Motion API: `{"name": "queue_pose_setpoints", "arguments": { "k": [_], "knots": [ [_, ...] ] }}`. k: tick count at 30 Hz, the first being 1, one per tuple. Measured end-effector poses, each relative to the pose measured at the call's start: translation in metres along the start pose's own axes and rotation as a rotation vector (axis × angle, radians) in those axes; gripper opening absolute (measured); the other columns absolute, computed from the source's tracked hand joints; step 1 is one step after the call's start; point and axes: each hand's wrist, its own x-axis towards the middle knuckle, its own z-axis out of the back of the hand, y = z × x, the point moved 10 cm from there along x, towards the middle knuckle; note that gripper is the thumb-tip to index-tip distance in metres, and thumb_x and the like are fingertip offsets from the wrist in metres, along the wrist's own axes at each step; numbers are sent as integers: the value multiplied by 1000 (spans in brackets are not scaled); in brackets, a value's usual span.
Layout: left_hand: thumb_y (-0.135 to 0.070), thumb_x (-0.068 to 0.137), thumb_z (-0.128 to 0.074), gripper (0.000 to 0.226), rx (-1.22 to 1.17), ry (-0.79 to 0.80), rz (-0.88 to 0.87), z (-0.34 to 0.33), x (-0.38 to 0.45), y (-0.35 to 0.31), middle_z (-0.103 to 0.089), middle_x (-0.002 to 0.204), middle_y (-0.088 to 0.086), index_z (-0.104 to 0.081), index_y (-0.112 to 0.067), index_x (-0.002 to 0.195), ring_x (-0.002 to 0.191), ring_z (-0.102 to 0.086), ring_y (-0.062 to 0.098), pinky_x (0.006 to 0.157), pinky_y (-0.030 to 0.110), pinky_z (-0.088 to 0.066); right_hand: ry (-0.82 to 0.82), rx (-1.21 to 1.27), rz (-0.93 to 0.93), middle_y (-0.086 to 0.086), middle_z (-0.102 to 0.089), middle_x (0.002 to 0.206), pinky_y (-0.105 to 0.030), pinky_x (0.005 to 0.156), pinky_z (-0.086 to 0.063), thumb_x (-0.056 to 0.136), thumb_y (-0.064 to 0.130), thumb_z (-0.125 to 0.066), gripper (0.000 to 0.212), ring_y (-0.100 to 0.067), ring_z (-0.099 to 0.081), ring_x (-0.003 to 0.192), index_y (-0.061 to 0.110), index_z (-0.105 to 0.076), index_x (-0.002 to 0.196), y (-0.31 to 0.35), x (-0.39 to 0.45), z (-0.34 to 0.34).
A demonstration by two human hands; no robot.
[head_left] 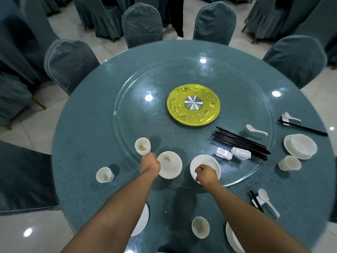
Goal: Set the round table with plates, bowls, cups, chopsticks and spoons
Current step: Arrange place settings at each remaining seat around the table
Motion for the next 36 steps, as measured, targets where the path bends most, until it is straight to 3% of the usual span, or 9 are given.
{"name": "queue_pose_setpoints", "arguments": {
  "k": [4,8,12,16,20,24,30,33,36],
  "knots": [
    [-8,88,-52,23,-67,-24,11,9,-10,-1,-64,114,16,-63,-7,109,105,-61,34,85,37,-53,-26,16,4,-15,-72,85,-35,76,-50,93,12,-44,26,-31,-64,86,5,-69,91,2,-11,12],
    [-11,85,-56,19,-181,-20,44,14,-26,6,-67,106,14,-64,-6,101,102,-62,32,82,32,-50,-36,20,-1,-17,-72,91,-25,59,-43,93,12,-44,25,-25,-60,74,4,-68,94,-1,-25,15],
    [-10,81,-60,16,-302,-8,94,25,-41,26,-71,93,11,-69,-4,93,97,-66,29,82,30,-54,-41,-19,47,-13,-71,91,-28,72,-49,93,13,-45,24,-29,-65,87,7,-69,92,9,-41,11],
    [-4,78,-61,16,-439,-13,166,35,-53,66,-72,96,18,-68,0,92,92,-70,32,83,40,-58,-12,-61,89,-15,-71,82,-31,69,-52,92,13,-40,30,-31,-64,74,2,-67,85,22,-57,-9],
    [4,79,-59,11,-547,-66,264,42,-72,129,-66,89,22,-54,-6,76,89,-69,38,81,47,-58,78,-163,152,-15,-71,92,-35,81,-53,93,21,-44,26,-32,-65,88,10,-66,86,32,-73,-45],
    [7,79,-56,10,-599,-70,357,38,-91,185,-64,86,22,-54,-3,77,72,-67,35,75,50,-60,138,-238,184,-17,-73,85,-39,81,-55,91,16,-43,30,-34,-68,89,3,-69,91,38,-85,-74],
    [8,80,-56,20,-589,-74,448,23,-115,241,-63,79,23,-49,-6,68,79,-71,41,76,51,-59,151,-324,234,-21,-71,92,-43,85,-53,92,13,-39,32,-37,-65,91,-2,-67,93,47,-97,-105],
    [6,81,-58,14,-572,-53,456,9,-122,255,-68,85,27,-53,-5,72,81,-71,40,77,51,-59,140,-321,230,-19,-71,88,-40,81,-55,90,13,-41,28,-35,-66,87,-1,-65,91,41,-99,-114],
    [4,82,-61,12,-613,-47,482,-4,-127,263,-69,93,31,-61,7,93,83,-71,42,77,52,-58,133,-299,204,-17,-70,85,-37,72,-56,89,14,-41,28,-32,-65,79,-1,-65,89,30,-102,-119]
  ]
}}
